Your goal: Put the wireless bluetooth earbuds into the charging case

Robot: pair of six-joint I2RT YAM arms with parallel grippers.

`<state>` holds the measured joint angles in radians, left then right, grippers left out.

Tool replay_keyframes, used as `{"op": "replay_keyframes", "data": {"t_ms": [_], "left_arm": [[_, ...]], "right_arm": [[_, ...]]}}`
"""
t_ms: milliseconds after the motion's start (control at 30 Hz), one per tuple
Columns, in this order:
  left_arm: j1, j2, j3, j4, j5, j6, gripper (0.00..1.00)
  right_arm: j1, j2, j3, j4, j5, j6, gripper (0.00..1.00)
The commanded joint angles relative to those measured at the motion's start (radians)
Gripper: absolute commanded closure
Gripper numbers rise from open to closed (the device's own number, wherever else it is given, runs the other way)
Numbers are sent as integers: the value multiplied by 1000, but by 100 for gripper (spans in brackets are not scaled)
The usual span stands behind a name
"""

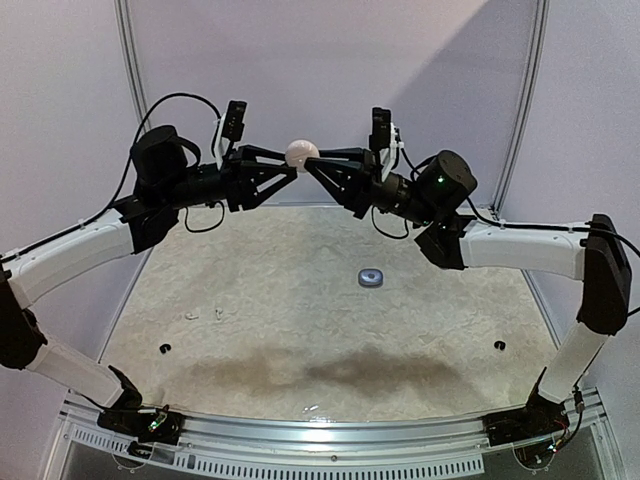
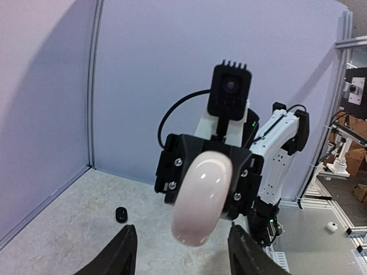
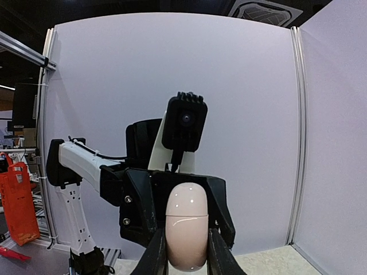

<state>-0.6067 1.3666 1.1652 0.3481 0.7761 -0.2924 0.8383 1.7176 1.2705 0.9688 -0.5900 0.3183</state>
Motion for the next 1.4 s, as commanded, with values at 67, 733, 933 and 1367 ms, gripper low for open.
{"op": "replay_keyframes", "data": {"t_ms": [67,733,933,1367], "left_arm": [[-25,17,31,124,60,-74,67],[-26,-38,157,-592,16,512,100],[-32,-32,203,-750,-3,671,100],[-45,-24,220,-767,-3,684,100]], "right_arm": [[13,25,29,44,-19,34,100],[8,-135,133,-788,-24,-393,35],[8,-134,198,-956,-53,-469,46],[9,-66,260,-1007,-122,-460,49]]}}
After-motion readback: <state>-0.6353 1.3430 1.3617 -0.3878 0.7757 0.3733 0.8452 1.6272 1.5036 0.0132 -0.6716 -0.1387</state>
